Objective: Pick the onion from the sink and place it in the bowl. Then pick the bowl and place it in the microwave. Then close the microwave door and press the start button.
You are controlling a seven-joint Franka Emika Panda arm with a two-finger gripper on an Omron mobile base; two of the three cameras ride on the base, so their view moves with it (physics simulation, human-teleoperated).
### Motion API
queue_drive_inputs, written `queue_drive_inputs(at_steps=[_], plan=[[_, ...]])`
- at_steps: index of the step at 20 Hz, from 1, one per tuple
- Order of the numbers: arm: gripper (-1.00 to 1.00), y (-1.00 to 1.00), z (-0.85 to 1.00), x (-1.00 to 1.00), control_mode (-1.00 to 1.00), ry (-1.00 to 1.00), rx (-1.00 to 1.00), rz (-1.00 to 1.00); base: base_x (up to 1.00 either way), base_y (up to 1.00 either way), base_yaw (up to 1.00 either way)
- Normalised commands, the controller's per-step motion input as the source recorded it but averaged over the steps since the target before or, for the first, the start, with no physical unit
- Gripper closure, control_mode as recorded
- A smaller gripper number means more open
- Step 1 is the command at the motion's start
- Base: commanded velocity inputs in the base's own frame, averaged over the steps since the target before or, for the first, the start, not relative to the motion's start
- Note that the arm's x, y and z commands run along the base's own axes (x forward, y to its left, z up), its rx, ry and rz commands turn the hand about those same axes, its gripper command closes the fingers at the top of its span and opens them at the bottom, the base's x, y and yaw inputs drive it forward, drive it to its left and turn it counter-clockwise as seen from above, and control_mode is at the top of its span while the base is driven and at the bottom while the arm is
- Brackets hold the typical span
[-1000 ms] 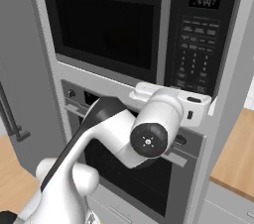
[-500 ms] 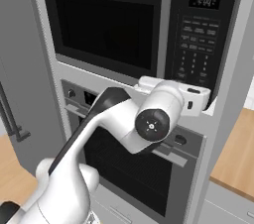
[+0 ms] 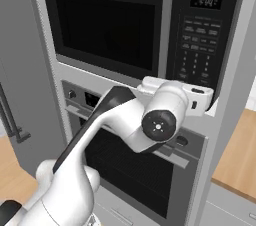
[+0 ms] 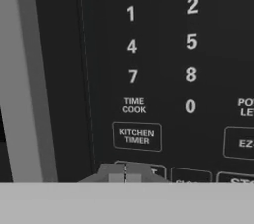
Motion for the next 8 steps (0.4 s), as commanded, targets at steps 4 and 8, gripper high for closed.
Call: queue_drive_inputs(at_steps=[4, 8], plan=[[1.00, 0.43, 0.00, -0.43, -1.00, 0.00, 0.04, 0.00, 0.00, 0.00, 0.00], [1.00, 0.58, 0.06, -0.56, -1.00, -0.02, 0.05, 0.00, 0.00, 0.00, 0.00]])
